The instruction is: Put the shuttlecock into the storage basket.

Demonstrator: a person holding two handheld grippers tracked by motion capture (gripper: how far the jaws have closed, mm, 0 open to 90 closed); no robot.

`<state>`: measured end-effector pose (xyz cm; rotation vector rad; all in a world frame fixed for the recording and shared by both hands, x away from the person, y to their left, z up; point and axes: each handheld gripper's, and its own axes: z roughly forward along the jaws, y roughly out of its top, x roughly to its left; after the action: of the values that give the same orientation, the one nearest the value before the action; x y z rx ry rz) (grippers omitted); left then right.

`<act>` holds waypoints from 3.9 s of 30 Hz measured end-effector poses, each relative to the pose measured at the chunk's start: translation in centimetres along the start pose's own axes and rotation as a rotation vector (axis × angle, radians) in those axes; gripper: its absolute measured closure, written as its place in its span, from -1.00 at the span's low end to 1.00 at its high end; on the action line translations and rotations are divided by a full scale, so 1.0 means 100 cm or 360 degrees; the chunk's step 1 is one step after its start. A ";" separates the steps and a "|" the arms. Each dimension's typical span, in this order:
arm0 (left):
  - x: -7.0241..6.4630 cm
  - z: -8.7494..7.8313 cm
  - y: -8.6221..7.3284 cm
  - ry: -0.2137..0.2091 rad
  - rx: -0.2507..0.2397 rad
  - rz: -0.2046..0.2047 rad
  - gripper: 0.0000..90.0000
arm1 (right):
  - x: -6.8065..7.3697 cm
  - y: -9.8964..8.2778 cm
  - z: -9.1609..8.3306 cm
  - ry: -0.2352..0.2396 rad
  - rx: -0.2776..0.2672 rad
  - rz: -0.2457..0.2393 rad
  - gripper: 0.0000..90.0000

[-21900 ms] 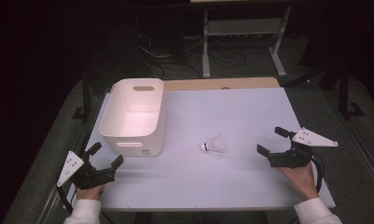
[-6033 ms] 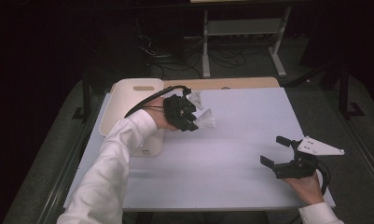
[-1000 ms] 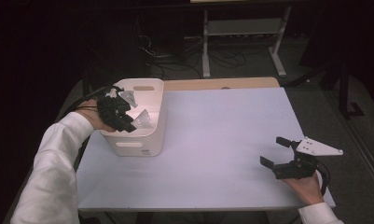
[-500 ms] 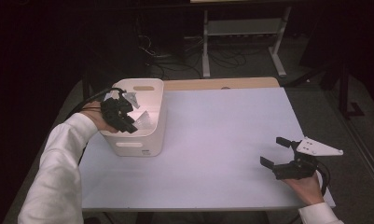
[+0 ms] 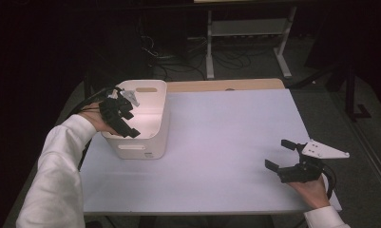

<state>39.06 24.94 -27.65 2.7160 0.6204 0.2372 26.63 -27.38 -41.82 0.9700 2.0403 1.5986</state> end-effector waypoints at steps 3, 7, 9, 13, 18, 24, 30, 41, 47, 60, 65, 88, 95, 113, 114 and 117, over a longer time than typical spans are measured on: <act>0.002 -0.004 0.002 0.0009 -0.0058 -0.0059 -0.92 | 0.000 0.000 0.000 -0.0001 -0.0002 -0.0001 -1.00; 0.002 -0.010 0.001 -0.0006 -0.0120 -0.0096 -1.00 | 0.000 0.000 0.000 0.0000 -0.0002 0.0001 -1.00; 0.002 -0.011 0.001 -0.0010 -0.0128 -0.0089 -1.00 | 0.000 0.000 0.000 0.0001 -0.0002 0.0002 -1.00; -0.002 -0.018 0.002 0.0002 -0.0198 -0.0060 -1.00 | 0.000 0.000 -0.001 0.0002 -0.0002 0.0002 -1.00; -0.008 -0.024 0.001 0.0037 -0.0252 -0.0029 -1.00 | 0.001 0.000 -0.001 0.0007 -0.0004 0.0001 -1.00; -0.010 -0.030 -0.001 0.0051 -0.0310 -0.0026 -1.00 | 0.001 0.001 -0.002 0.0003 -0.0012 -0.0002 -1.00; -0.014 -0.031 -0.009 0.0055 -0.0393 -0.0063 -1.00 | 0.001 0.001 -0.002 0.0004 -0.0014 -0.0004 -1.00; -0.023 -0.029 -0.017 0.0080 -0.0473 -0.0055 -1.00 | 0.001 0.001 0.000 0.0007 -0.0008 -0.0005 -1.00; -0.027 -0.029 -0.022 0.0098 -0.0540 -0.0075 -1.00 | 0.001 0.001 0.000 0.0009 -0.0006 -0.0005 -1.00; -0.033 -0.032 -0.042 0.0176 -0.0666 -0.0138 -1.00 | 0.002 0.000 0.001 0.0012 0.0008 0.0000 -1.00; -0.034 -0.032 -0.048 0.0195 -0.0719 -0.0164 -1.00 | 0.002 0.000 0.001 0.0012 0.0007 0.0000 -1.00; -0.041 -0.027 -0.084 0.0294 -0.1006 -0.0353 -1.00 | 0.002 0.001 0.002 0.0011 0.0006 -0.0007 -1.00; -0.043 -0.024 -0.092 0.0304 -0.1075 -0.0380 -1.00 | 0.002 0.001 0.002 0.0010 0.0000 -0.0007 -1.00; -0.055 -0.013 -0.107 0.0343 -0.1281 -0.0440 -1.00 | 0.002 0.001 0.002 0.0011 0.0009 -0.0009 -1.00; -0.056 -0.013 -0.108 0.0344 -0.1277 -0.0438 -1.00 | 0.002 0.001 0.002 0.0011 0.0008 -0.0008 -1.00; -0.057 -0.009 -0.111 0.0333 -0.1302 -0.0449 -1.00 | 0.002 0.001 0.002 0.0009 0.0008 -0.0005 -1.00</act>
<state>29.42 32.03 -31.37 1.8133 0.7472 0.5635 26.62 -27.10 -41.79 0.9644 2.0500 1.5969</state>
